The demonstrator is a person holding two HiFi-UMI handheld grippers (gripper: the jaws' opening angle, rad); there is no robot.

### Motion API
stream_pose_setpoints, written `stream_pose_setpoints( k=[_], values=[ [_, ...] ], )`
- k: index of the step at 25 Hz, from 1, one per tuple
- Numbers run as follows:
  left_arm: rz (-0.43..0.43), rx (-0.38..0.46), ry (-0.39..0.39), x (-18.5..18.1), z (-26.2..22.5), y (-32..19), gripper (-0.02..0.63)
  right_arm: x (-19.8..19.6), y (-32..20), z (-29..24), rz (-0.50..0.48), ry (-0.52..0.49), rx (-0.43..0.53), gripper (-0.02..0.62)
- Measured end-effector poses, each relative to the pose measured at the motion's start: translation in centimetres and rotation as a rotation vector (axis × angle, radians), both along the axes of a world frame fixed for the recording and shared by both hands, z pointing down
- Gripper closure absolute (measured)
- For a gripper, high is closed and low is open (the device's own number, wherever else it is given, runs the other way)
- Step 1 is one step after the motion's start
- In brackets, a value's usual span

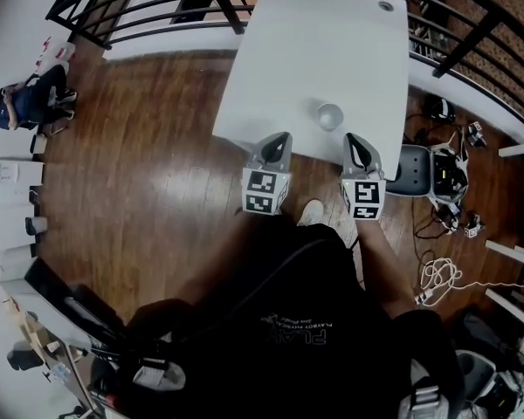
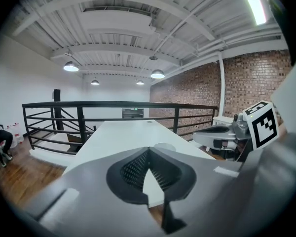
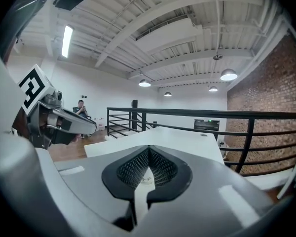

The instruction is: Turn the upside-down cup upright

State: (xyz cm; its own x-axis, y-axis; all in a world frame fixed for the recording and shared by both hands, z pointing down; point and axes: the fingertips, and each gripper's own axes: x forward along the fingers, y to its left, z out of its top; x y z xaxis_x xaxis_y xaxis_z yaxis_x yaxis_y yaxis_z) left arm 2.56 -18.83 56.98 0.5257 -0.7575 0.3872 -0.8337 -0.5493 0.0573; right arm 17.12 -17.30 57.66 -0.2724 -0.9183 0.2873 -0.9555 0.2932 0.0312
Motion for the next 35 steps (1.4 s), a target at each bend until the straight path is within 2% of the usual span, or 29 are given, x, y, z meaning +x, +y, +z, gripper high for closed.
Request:
stream_pose_setpoints(
  k=[9,19,29,35],
  values=[
    [0.030,-0.005,0.042,-1.2,0.6,1.7,0.606,-0.1,3.0,-0.1,0.095,0.015,0.003,0.583],
    [0.033,0.007,0.056,-8.0,0.7,5.9,0.606,-1.7,8.0,-0.9,0.211,0.005,0.001,0.583],
    [0.095,0.021,0.077,-12.4,0.0,11.8,0.606,-4.7,15.6,-1.6,0.312,0.009,0.014,0.583],
    [0.110,-0.001,0.084,-12.0,1.3,15.2,0.606,-5.3,18.9,-2.4,0.320,0.030,0.028,0.582]
  ],
)
